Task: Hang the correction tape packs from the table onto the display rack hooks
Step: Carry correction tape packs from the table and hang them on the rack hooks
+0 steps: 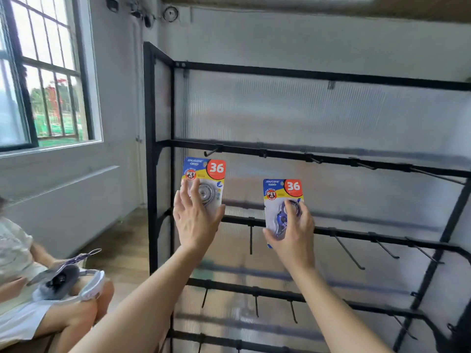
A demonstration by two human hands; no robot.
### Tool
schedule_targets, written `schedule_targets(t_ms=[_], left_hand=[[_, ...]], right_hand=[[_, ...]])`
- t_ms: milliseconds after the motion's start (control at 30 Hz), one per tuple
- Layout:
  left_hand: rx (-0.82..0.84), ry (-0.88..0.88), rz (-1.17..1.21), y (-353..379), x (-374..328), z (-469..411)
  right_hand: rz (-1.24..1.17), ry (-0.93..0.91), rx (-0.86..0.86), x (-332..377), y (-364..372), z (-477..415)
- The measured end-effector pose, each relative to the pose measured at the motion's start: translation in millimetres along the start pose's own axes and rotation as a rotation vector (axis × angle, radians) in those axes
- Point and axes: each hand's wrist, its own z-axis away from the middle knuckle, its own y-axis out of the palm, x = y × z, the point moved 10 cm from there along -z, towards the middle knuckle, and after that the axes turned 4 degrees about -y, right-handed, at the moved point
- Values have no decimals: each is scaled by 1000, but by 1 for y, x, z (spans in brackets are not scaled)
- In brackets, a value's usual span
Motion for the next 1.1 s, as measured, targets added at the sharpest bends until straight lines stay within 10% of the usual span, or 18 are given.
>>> schedule_targets(t_ms=[1100], left_hand=[[262, -56, -121, 82, 10, -99]], right_hand=[[-7, 2, -56, -3, 20, -32]])
